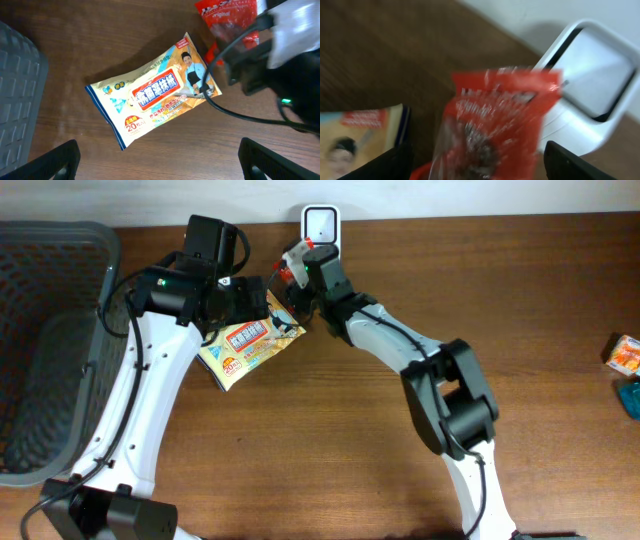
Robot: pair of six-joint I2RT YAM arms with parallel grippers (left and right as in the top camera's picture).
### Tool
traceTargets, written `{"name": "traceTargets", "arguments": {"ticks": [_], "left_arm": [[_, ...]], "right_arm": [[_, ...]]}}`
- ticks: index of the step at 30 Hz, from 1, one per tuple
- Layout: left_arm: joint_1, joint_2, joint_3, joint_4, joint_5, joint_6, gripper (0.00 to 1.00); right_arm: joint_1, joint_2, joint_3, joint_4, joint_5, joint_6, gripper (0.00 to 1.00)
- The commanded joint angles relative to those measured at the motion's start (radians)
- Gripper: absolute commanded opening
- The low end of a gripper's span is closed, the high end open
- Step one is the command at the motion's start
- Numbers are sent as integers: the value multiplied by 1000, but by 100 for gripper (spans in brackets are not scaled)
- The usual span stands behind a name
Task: Scan the item barcode
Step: 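Hold the red candy bag up to the white scanner with the right gripper, then carry the red candy bag to the right table edge, return right arm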
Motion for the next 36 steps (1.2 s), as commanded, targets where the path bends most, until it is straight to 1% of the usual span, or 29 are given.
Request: {"name": "traceTargets", "arguments": {"ticks": [1,2,3,4,5,6,7,9,13,14,15,16,17,18,22,26,28,31,33,35,36], "left_arm": [[2,3,7,-2,-7,-16,99],[2,3,7,-2,-8,-16,99],[2,3,7,-2,-8,-16,99],[2,3,7,-2,-8,-16,99],[2,3,7,-2,-7,-16,99],[2,3,7,-2,-7,-16,99],[2,3,7,-2,-7,-16,99],[2,3,7,-1,-7,-16,99],[2,3,7,-2,-7,-16,99],[2,3,7,-2,-7,-16,99],[2,3,7,-2,-7,-16,99],[2,3,7,-2,-7,-16,99],[2,3,7,-2,-7,-16,99],[2,3,7,-2,-8,-16,99],[2,3,7,-2,-7,-16,99],[2,3,7,-2,-7,-16,99],[2,3,7,-2,-7,-16,99],[2,3,7,-2,-7,-16,99],[2,3,7,-2,-8,-16,99],[2,3,7,-2,-7,-16,99],[2,3,7,-2,-8,-16,99]], "right_arm": [[3,80,-3,29,93,8,82],[2,101,-3,27,93,9,81],[3,120,-3,18,93,9,75],[3,126,-4,-4,94,17,49],[2,126,-3,-18,94,55,30],[3,117,-3,-28,94,62,6],[6,109,-3,-29,94,62,4],[12,71,-3,-28,94,62,4],[29,-114,-2,12,95,61,4],[29,-152,-2,46,95,61,4],[26,-179,-2,117,141,61,4],[16,-182,-2,214,242,61,4],[4,-181,-2,260,266,60,4],[-22,-171,-2,299,233,57,4],[-146,-72,-2,341,-45,61,4],[-159,-6,-2,374,-88,63,4],[-161,-3,-2,385,-87,85,4],[-161,-10,-2,480,-60,168,4],[-189,-63,-2,491,51,228,4],[-240,-123,-2,437,116,251,4],[-293,-174,-2,347,140,253,4]]}}
